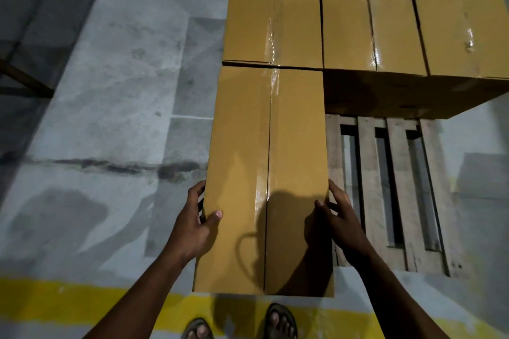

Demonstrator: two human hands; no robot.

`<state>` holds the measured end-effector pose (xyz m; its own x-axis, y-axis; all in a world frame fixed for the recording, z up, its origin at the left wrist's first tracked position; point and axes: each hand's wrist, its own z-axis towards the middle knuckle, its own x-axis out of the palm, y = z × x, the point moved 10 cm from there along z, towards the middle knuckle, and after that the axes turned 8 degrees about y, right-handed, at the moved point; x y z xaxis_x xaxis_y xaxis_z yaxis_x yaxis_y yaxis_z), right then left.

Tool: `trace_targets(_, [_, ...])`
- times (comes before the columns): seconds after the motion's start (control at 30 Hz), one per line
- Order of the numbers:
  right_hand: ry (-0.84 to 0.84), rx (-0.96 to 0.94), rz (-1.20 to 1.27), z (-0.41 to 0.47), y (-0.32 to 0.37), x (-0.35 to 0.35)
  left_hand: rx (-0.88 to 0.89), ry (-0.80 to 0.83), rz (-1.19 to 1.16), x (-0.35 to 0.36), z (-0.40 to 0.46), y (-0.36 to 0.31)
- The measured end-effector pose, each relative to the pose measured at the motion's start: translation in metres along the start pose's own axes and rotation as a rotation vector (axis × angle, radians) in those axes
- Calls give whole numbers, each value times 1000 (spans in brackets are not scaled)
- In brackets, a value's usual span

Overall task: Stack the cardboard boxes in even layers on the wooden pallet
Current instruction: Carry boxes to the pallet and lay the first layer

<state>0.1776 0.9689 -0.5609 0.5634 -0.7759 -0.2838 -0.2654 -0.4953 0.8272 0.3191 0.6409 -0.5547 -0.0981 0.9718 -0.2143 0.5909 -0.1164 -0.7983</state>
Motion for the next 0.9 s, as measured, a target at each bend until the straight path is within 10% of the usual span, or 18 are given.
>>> trace_targets(0.9, [10,-17,-44,6,-3,2,-3,20,39,1,3,0])
